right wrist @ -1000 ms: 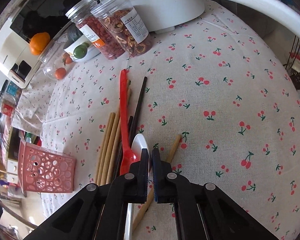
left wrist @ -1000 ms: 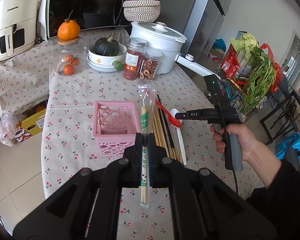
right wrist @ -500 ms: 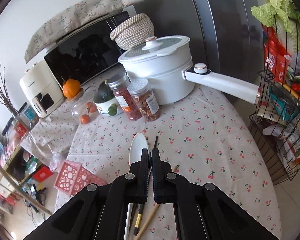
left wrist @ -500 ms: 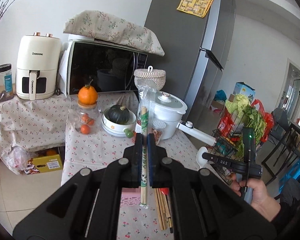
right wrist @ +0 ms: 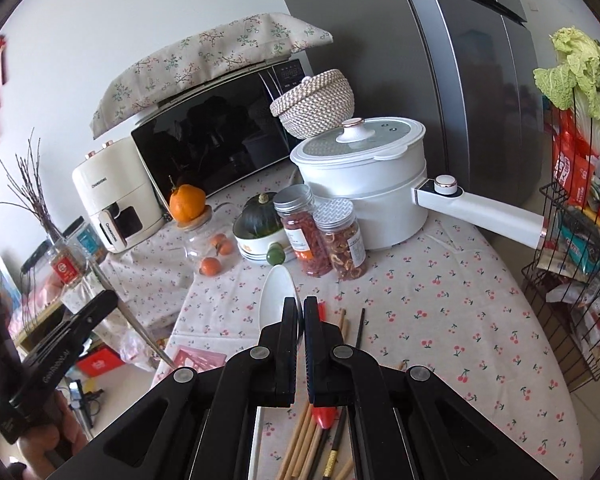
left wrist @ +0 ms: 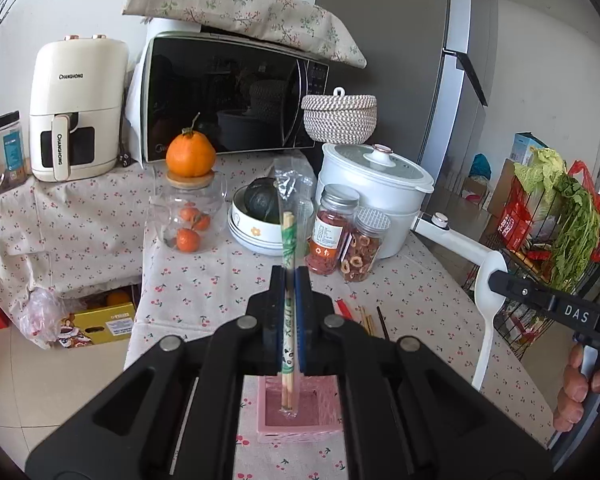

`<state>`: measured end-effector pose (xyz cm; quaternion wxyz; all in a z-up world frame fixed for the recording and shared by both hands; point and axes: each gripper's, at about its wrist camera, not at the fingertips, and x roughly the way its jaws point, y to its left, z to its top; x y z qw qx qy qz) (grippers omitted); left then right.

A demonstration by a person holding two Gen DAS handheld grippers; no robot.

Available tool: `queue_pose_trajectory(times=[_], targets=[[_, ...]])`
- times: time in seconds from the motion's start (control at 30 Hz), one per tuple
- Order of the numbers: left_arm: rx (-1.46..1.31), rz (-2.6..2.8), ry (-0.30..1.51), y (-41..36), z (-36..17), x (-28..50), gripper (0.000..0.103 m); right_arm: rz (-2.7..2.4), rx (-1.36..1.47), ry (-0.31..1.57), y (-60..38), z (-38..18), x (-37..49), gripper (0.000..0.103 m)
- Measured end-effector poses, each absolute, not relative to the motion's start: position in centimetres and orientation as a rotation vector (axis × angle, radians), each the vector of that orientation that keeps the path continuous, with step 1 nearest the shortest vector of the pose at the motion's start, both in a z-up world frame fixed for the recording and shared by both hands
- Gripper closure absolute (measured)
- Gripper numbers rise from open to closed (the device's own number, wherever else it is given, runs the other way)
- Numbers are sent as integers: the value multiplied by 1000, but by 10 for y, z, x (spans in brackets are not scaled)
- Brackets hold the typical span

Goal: Organize utensils
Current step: 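Lower the wrapped chopstick into the pink basket and open the left gripper while the right carries the spoon, then lower the white spoon into the pink basket and open the right gripper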

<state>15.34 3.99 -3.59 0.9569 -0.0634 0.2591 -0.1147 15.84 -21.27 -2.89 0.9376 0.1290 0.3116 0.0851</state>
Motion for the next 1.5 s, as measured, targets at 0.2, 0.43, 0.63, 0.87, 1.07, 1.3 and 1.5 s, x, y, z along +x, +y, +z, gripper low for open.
queue_pose_trajectory(times=[0.2, 0.43, 0.63, 0.87, 1.07, 1.3, 1.5], targets=[[-108, -222, 562, 36, -43, 154, 97, 197, 238, 620, -199, -28, 155, 100], [-115, -206, 568, 42, -30, 138, 44, 220, 267, 561, -187, -19, 150, 100], [-134, -127, 604, 64, -20, 123, 20, 258, 283, 491, -162, -9, 151, 99], [-162, -47, 725, 87, -37, 125, 10, 223, 228, 413, -124, -11, 161, 99], [-180, -51, 795, 92, -49, 126, 10, 118, 184, 413, -116, -33, 181, 99], [-178, -35, 815, 93, -54, 129, 10, 202, 121, 531, -96, -60, 193, 98], [-211, -60, 852, 91, -59, 131, 10, 294, 181, 615, -108, -56, 193, 60]])
